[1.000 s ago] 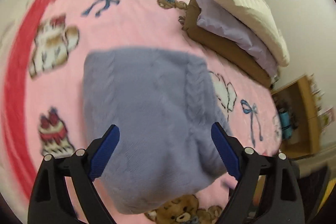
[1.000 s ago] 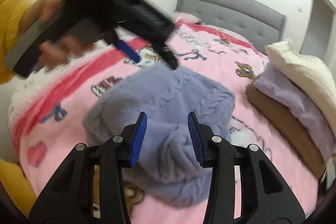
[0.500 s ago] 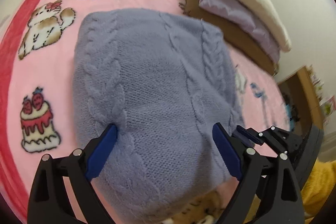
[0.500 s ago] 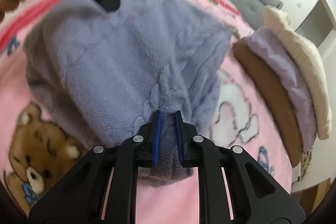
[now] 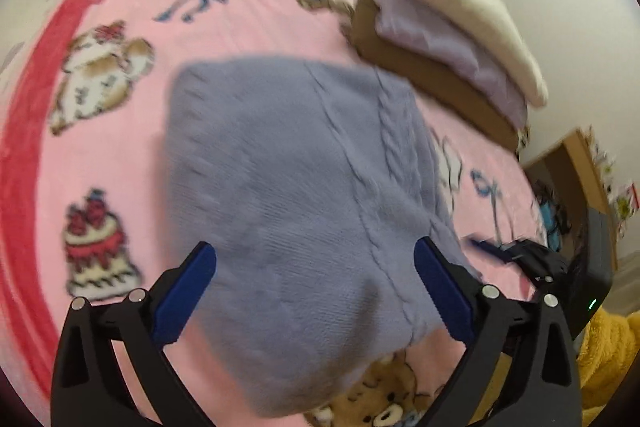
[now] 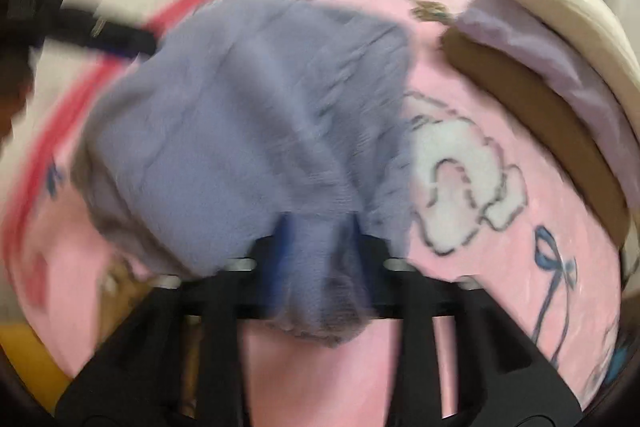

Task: Fold large clothes
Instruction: 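Grasp the rolled lavender cardigan bundle with both tools from opposite ends, then lift the cardigan bundle with both tools and carry it toward the cream blanket stack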

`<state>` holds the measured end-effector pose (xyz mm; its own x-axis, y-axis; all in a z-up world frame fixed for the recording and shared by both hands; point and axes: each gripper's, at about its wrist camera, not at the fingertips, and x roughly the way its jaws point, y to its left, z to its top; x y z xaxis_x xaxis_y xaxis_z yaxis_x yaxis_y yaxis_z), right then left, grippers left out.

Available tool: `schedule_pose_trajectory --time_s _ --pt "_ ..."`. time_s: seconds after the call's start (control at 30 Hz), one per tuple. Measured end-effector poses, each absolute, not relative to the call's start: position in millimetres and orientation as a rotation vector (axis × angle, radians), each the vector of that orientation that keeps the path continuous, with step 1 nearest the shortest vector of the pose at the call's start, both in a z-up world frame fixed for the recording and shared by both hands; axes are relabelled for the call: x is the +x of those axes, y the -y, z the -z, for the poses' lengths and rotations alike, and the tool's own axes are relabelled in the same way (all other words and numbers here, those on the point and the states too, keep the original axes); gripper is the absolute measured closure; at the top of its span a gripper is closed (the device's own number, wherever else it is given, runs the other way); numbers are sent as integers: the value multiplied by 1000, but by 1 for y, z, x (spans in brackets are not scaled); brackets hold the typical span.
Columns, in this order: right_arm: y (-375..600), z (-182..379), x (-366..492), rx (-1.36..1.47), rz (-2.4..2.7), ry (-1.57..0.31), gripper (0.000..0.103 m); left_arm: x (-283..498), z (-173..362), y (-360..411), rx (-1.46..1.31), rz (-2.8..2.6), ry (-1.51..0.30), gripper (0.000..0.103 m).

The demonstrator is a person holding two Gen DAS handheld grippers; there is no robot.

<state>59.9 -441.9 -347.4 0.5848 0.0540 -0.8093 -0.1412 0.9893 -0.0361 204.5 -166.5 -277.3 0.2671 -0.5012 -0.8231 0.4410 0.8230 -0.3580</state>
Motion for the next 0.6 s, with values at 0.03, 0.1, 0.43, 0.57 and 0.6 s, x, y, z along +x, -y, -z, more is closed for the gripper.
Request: schedule_pose_trajectory --time_s 0.03,0.1,0.43,0.57,0.6 --pt "450 336 58 -55 -74 -909 17 211 275 157 -81 626 -1139 5" --pt "467 323 56 55 -85 -859 17 230 282 136 -129 597 -1180 5" --pt "532 369 149 417 -253 -1061 16 296 365 114 -387 721 -1429 5" --pt "532 402 179 437 -319 -1182 11 299 381 112 -454 789 -1447 4" --pt "532 409 183 471 -339 -1208 10 300 387 111 -479 806 -1462 4"
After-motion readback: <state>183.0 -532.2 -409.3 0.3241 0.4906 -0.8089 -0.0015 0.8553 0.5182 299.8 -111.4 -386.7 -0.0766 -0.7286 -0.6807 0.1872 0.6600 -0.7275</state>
